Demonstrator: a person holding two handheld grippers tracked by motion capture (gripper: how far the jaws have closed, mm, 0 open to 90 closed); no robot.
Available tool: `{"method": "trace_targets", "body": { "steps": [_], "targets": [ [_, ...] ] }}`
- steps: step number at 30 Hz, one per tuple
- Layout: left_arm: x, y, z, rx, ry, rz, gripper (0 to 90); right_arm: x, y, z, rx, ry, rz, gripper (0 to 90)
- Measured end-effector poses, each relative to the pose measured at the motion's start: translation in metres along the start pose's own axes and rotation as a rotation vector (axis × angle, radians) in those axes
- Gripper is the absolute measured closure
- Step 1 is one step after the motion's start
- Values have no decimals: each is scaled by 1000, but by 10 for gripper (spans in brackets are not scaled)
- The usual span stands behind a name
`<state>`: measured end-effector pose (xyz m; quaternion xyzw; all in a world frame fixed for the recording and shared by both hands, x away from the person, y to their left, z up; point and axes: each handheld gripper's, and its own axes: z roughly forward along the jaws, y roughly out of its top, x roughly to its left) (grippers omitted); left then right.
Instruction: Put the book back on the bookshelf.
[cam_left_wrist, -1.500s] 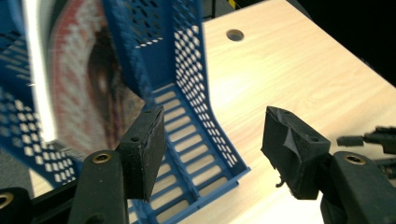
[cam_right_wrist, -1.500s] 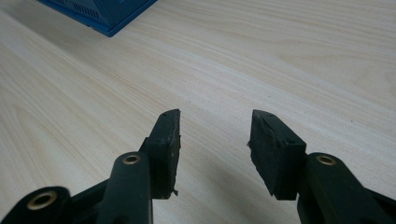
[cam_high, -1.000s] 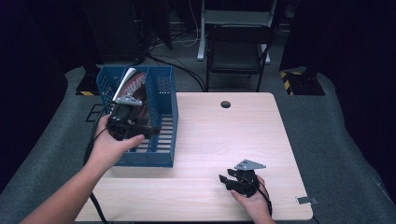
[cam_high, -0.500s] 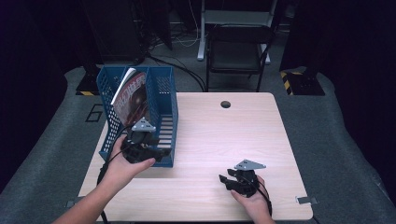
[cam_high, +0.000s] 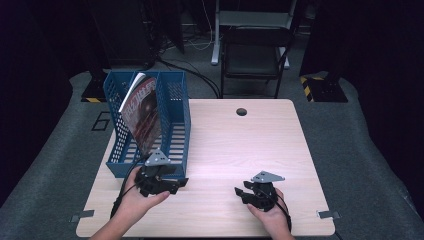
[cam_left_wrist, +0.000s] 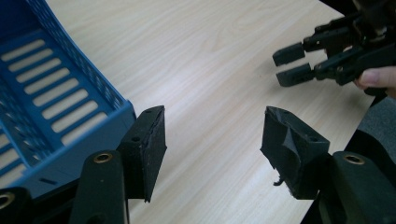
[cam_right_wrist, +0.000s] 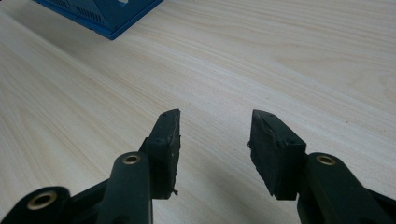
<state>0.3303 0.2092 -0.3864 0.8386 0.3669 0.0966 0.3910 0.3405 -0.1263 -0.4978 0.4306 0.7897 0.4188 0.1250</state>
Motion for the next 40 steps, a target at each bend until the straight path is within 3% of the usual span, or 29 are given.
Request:
{"method": "trace_targets", "body": {
  "steps": [5,9,12,17,20,31,40],
  "targets": [
    [0,-17,6,-32,-9,-25,401,0,0,1,-2,1,1,531],
    [1,-30,12,-69,-42,-54,416,0,0,1,-5,-3,2,531],
    [1,-38,17,-61,-28,-27,421,1,0,0,-5,-3,7,531],
    [-1,-45,20,-53,-35,-16,422,0,1,-1,-4,4,-1,530],
    [-2,-49,23,-58,-37,-22,422,0,1,-1,-13,0,0,531],
    [-1,-62,39,7,-49,-12,421,1,1,0,-1,-2,-1,531],
    [-4,-65,47,15,-54,-9,420,0,1,1,-4,-9,-15,531]
  ]
}}
